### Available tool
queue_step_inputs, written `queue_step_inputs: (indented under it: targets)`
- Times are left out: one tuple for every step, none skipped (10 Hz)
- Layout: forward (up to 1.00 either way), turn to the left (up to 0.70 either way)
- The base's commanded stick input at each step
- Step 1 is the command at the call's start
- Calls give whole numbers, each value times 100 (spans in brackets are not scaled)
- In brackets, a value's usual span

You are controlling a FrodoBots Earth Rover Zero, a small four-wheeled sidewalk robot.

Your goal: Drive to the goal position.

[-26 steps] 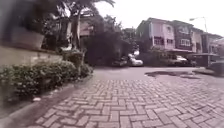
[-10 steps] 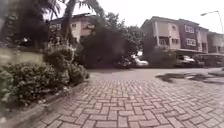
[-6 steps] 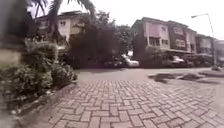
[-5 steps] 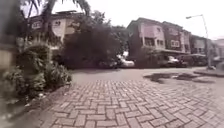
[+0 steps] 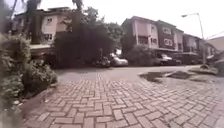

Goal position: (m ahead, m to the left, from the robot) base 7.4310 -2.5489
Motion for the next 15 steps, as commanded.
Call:
queue_step_inputs:
  targets:
    - [69, 3]
    - [69, 3]
    - [69, 3]
    - [69, 3]
    - [69, 3]
    - [69, 3]
    - [69, 3]
    - [69, 3]
    - [69, 3]
    - [69, 3]
    - [69, 3]
    - [69, 3]
    - [69, 3]
    - [69, 3]
    - [69, 3]
